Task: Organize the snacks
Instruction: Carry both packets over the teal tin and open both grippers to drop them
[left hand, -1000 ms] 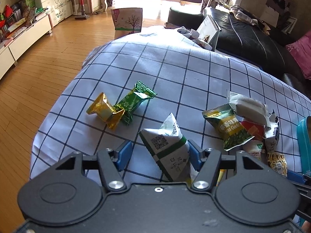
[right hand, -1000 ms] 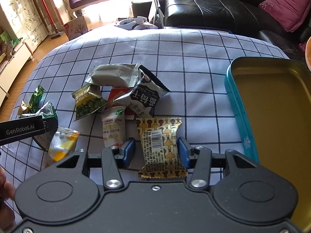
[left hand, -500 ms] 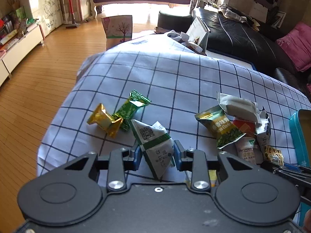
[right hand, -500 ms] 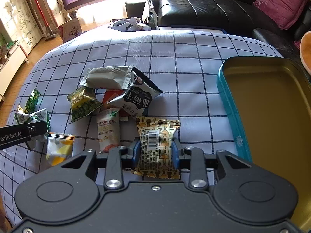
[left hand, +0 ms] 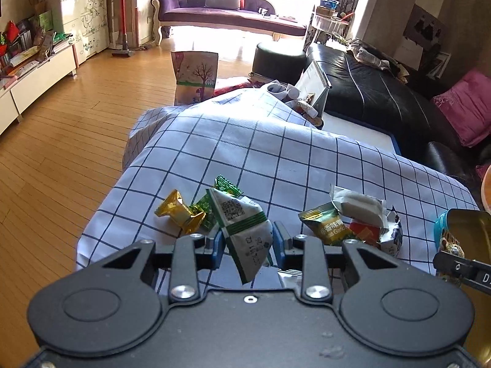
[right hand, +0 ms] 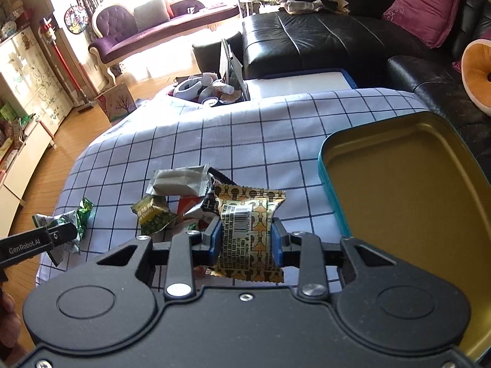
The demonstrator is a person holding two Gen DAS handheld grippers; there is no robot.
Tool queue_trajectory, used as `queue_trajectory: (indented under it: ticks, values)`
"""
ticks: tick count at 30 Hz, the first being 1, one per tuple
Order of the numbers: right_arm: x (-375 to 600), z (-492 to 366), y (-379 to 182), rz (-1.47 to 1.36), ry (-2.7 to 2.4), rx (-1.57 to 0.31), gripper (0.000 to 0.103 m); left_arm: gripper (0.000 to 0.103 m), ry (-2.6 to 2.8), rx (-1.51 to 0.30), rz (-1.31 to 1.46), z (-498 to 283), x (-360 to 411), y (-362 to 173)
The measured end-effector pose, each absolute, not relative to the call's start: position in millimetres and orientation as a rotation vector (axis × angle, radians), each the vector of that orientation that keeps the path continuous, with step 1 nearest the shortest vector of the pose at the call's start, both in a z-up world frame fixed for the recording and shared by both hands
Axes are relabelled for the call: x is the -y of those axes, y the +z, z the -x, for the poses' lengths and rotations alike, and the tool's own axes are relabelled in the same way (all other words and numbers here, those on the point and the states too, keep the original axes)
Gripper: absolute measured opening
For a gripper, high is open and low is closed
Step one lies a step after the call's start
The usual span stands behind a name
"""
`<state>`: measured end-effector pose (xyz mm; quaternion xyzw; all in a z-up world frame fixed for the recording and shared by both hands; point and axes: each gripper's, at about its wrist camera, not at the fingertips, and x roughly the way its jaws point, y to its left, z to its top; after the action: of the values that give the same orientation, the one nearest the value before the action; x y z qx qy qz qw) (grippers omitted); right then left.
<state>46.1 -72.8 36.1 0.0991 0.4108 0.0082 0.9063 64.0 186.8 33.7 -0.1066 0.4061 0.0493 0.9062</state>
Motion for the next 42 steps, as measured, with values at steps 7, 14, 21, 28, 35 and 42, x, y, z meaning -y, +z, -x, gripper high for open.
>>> queue_trajectory:
  ticks: [7,14,21,28,35,42]
  values:
    - [96.7,-38.4,54.0,-0.246,-0.079,-0.804,0.041,0.031,0.061,-0.796,0.174,-54.2,-161.1,50.0]
    - [123.4,-32.7,62.3,-0.274,-0.17,-0.797,0.041,0.031,-0.002,-0.773,0.098,-46.4,-120.6,59.9]
    - [158.0,-24.2,62.9,-0.326,-0.245,-0.8,0.041,0.031,-0.092,-0.775,0.044,-42.1,-69.3,60.9]
    - [194.3,-14.0,59.0,-0.362,-0.32,-0.803,0.041,0.031,-0.193,-0.786,0.01,-38.3,-12.8,58.5]
    - [223.9,-4.8,50.3,-0.353,-0.398,-0.811,0.041,0.031,-0.268,-0.819,-0.017,-34.3,41.0,50.0]
    - [248.4,3.2,44.7,-0.349,-0.448,-0.828,0.041,0.032,-0.313,-0.869,-0.05,-38.1,84.2,32.8]
